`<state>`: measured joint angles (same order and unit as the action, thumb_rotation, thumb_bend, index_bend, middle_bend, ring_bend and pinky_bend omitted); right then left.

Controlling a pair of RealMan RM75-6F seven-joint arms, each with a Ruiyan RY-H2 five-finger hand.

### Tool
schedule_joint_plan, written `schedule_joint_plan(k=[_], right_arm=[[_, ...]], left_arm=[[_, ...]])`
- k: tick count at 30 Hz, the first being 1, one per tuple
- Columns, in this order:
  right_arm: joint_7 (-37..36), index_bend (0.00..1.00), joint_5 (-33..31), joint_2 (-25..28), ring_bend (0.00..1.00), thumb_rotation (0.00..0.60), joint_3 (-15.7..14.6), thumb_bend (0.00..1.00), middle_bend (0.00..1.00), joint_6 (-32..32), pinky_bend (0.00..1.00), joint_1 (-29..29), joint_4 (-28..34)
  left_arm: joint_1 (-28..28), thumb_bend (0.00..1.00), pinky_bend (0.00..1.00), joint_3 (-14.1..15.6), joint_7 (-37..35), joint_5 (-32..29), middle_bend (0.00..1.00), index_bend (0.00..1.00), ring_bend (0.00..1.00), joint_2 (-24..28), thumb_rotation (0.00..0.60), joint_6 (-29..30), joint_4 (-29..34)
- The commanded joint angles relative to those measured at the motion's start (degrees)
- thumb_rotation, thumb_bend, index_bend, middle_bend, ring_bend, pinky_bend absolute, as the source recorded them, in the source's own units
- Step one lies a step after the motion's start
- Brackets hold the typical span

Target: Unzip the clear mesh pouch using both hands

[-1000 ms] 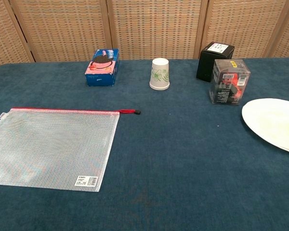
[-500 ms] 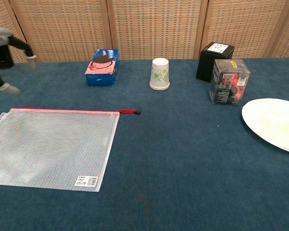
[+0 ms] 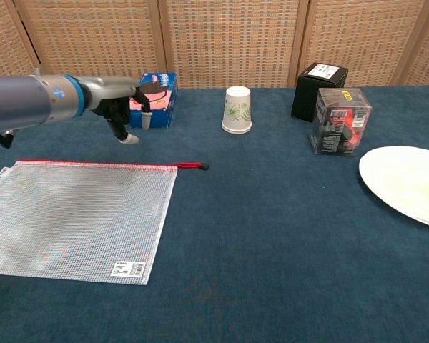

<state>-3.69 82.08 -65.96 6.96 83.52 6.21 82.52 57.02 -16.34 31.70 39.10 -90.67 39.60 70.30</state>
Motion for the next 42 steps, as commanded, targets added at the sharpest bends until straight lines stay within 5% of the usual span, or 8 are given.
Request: schedule_joint_plan(k=[1, 20, 42], right_arm=[[-0.21, 0.03, -0.51, -0.12, 0.00, 0.600, 0.14, 0.00, 0.00, -0.52, 0.00, 0.14, -0.37], [-1.84, 0.03, -1.95, -0.13, 0.00, 0.600, 0.59, 0.00, 0.00, -2.08, 0.00, 0.50, -1.49], [-2.95, 0.04, -2.00, 0.11, 0.00, 0.600, 0.59, 0.00, 0.00, -2.49, 0.00, 0.58, -1.64]], left_arm=[[4.39, 0.33, 1.00, 0.04, 1.22, -4.50, 0.96, 0.43, 0.99, -5.04, 0.600, -3.26, -6.32], [16.27, 0.33, 1.00, 3.49, 6.92, -16.69, 0.96, 0.47, 0.99, -18.69, 0.600, -8.83, -24.88], [18.61, 0.40, 1.00, 4.03, 7.78, -19.69, 0.96, 0.51, 0.99, -22.04, 0.600, -10.13, -29.38]])
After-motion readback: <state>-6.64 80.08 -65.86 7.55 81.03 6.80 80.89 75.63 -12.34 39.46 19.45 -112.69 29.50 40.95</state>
